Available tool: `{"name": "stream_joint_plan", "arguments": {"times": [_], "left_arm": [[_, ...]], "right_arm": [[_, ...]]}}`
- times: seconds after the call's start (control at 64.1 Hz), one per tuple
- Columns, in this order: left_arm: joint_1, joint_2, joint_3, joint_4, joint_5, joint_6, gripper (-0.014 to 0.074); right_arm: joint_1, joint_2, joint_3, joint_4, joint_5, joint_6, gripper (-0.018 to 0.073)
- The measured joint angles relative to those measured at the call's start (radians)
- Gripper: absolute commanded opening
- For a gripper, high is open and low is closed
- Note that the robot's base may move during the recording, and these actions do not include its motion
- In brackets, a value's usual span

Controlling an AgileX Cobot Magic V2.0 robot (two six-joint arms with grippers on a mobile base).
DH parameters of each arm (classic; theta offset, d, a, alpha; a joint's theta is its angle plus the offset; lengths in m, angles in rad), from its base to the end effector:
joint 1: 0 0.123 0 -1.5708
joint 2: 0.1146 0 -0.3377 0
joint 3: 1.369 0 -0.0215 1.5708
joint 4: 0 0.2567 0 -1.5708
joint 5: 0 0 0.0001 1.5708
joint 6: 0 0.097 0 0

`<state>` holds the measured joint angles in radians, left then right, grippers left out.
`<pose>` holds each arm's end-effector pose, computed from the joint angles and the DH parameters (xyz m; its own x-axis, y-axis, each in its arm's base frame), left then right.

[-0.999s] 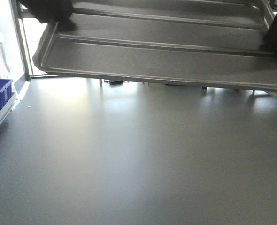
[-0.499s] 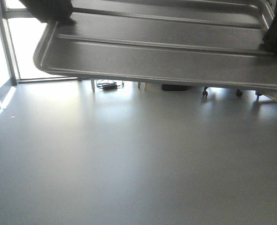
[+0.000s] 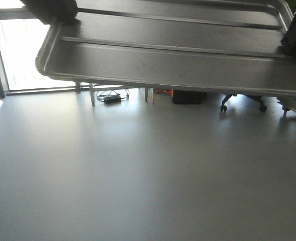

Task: Grab silver tray and stack on right shelf
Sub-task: 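Hold the tray raised in both grippers while the base drives over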

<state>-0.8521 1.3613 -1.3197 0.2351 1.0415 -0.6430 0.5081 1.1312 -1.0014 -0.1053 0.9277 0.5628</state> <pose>0.1964 -0.1949 0.4132 -0.8064 0.1792 -0.5636 0.3017 0.9443 -0.1315 0.1825 0.0923 0.3739 -0.8438 0.0764 -0.5311 -0.0443 0.9765 0.2109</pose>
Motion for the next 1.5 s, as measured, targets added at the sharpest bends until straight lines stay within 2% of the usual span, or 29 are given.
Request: {"name": "stream_joint_plan", "arguments": {"times": [1.498], "left_arm": [[0.000, 0.052, 0.000, -0.001, 0.001, -0.008, -0.0093]], "right_arm": [[0.000, 0.000, 0.000, -0.002, 0.021, 0.000, 0.0056]]}}
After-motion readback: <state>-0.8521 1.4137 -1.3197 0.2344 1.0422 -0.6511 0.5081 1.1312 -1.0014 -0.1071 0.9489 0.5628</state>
